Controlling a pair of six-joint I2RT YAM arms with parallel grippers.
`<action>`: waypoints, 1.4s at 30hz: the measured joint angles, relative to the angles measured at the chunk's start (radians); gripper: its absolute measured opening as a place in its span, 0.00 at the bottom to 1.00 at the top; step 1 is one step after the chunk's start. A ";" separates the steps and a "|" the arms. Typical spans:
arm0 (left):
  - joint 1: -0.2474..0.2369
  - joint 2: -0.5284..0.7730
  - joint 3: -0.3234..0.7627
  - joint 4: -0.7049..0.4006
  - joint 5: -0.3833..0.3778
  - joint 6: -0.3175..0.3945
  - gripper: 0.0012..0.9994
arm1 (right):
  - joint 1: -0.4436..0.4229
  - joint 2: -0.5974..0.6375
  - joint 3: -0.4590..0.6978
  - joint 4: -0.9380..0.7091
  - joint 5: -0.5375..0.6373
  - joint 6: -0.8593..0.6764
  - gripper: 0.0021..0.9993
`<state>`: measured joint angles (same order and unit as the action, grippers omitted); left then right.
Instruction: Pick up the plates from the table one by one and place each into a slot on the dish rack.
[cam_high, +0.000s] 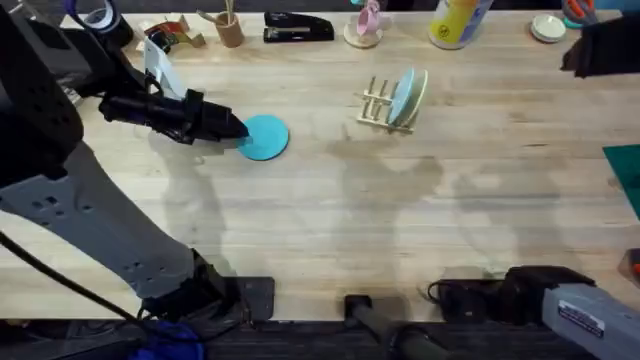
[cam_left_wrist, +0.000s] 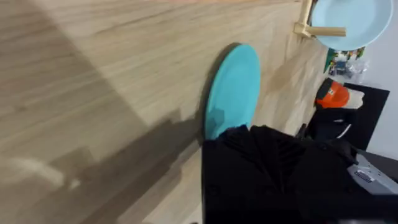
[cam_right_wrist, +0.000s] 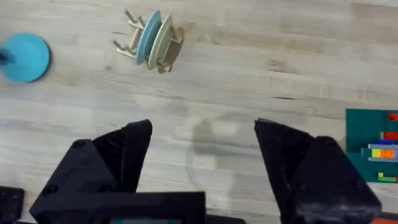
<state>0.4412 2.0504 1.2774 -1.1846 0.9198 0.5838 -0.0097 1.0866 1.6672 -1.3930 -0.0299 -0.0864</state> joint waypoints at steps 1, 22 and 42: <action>0.000 0.001 0.000 0.005 0.000 0.000 0.04 | 0.000 0.000 0.000 0.000 0.000 0.000 1.00; 0.003 0.073 0.001 0.074 0.005 -0.072 0.04 | 0.000 0.000 0.000 0.004 0.000 0.000 1.00; 0.003 0.073 0.001 0.075 0.005 -0.076 0.04 | 0.000 0.000 0.000 0.005 -0.058 0.001 1.00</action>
<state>0.4442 2.1235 1.2781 -1.1091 0.9245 0.5079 -0.0097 1.0866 1.6672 -1.3884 -0.0878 -0.0856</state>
